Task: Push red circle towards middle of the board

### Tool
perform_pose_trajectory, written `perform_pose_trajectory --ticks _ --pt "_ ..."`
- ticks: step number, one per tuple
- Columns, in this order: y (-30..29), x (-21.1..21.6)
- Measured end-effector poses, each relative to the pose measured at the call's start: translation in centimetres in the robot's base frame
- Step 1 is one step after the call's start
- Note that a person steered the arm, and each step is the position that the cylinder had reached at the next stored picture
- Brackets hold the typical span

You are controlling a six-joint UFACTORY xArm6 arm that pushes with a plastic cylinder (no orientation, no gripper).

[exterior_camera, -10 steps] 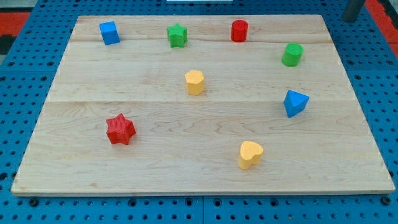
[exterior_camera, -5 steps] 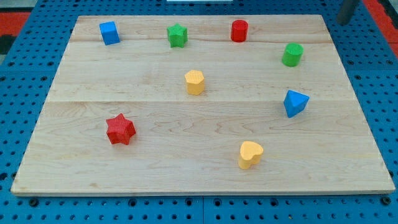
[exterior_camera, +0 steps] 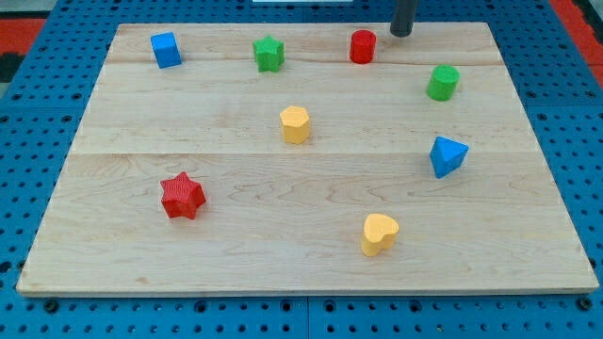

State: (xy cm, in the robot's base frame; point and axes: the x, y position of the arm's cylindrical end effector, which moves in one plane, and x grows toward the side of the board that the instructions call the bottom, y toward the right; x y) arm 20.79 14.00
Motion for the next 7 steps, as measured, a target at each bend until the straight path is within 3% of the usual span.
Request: perform_pose_trajectory --ticks 1,5,6,7 --pt "-2.3 0.0" --pt "-2.4 0.0" --pt "-5.9 0.9" --pt "-5.9 5.1"
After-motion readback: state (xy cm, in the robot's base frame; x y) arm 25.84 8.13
